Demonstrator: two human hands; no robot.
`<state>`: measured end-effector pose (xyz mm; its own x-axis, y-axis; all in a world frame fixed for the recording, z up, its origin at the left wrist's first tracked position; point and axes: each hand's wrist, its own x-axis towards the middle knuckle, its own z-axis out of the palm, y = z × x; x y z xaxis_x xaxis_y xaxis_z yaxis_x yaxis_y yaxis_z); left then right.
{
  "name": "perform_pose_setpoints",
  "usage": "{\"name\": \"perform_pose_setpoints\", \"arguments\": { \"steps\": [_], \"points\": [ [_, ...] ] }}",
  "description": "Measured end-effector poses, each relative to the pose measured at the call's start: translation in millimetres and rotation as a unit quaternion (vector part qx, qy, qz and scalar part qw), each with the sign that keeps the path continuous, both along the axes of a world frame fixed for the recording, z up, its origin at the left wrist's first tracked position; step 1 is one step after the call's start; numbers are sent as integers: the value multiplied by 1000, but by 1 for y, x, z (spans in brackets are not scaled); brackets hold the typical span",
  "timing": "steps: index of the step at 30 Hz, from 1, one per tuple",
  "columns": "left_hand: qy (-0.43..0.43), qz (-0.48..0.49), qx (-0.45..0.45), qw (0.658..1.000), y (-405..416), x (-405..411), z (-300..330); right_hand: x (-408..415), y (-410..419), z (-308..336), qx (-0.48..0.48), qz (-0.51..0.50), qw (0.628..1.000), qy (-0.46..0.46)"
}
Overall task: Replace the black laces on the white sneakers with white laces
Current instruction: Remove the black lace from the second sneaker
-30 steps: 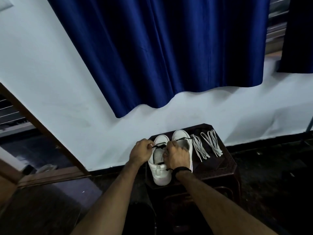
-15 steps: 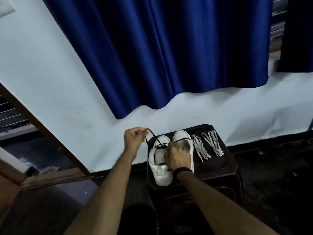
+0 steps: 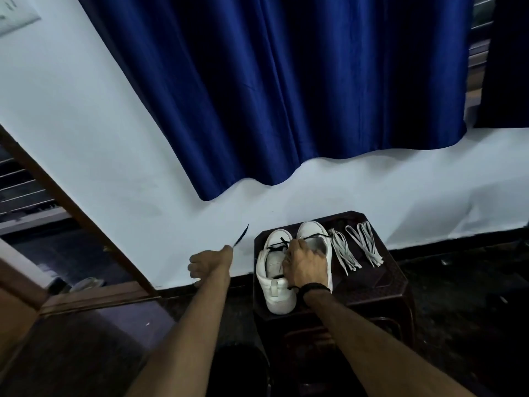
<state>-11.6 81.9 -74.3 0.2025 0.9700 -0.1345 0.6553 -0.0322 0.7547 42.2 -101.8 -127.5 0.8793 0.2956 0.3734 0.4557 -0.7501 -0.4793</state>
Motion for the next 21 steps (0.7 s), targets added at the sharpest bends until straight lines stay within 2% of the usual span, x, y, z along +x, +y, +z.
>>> {"name": "perform_pose_setpoints", "arguments": {
  "steps": [2, 4, 6, 7, 9, 12, 14, 16, 18, 21],
  "points": [
    [-34, -23, 55, 998, -22, 1, -5, 0, -1, 0, -7, 4, 1000, 3],
    [-101, -133, 72, 983, -41, 8, -16, 1, -2, 1, -17, 17, 1000, 8],
    [-80, -266, 97, 956, -58, 11, -30, 2, -3, 3, -20, 21, 999, 14],
    [-56, -303, 125, 943, -64, 11, -37, 2, -3, 4, -17, 20, 999, 19],
    [-57, -297, 162, 939, -70, 9, -47, 0, -2, 2, -10, 16, 1000, 13],
    [-117, -246, 165, 948, -75, 9, -54, 1, -2, 2, -34, -12, 998, -53],
    [-151, -231, 168, 946, -76, 9, -56, 6, 0, 10, -91, 3, 985, -145],
    [-180, -211, 167, 946, -80, 9, -58, 13, 5, 24, -179, 67, 960, -205],
    [-193, -196, 173, 946, -82, 9, -60, 19, 12, 37, -268, 137, 938, -175],
    [-198, -192, 170, 946, -83, 8, -64, 29, 23, 46, -328, 176, 918, -135]
  ]
}}
